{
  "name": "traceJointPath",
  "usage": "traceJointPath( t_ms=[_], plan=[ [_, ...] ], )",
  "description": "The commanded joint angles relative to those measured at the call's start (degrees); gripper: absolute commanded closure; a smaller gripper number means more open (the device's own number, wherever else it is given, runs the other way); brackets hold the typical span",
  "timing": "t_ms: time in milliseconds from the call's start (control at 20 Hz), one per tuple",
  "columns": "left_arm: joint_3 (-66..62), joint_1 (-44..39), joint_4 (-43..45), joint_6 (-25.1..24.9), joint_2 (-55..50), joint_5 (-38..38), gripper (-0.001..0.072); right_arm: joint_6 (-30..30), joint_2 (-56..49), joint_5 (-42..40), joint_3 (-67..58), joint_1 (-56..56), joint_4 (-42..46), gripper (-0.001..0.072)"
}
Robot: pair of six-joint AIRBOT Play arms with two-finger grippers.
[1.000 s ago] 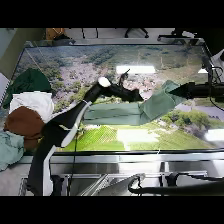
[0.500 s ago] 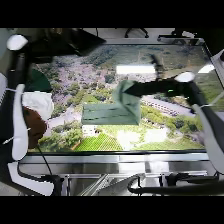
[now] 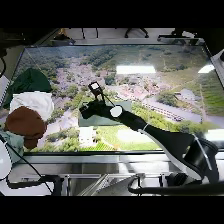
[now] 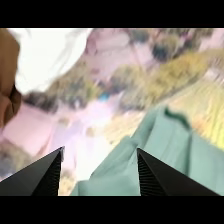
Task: Fold the shirts.
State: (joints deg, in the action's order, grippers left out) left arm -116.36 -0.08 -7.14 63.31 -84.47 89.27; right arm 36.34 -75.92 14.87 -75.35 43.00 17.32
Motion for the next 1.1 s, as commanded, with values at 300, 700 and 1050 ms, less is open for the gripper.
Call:
traceJointPath(
  t_ms=[300,700,1050],
  plan=[
    [0.02,0.35,-0.15,-0.26,0.66,1.86,0.0696,43.36,8.74,45.16,0.11,-34.86,36.24,0.0197],
    [0.02,0.35,-0.11,-0.28,0.66,1.84,0.0696,33.59,-5.11,50.1,1.66,-37.18,26.91,0.0052],
    [0.02,0.0,-0.11,-0.28,0.66,2.25,0.0696,25.88,-10.34,50.07,1.66,-36.92,15.91,0.0147]
  ],
)
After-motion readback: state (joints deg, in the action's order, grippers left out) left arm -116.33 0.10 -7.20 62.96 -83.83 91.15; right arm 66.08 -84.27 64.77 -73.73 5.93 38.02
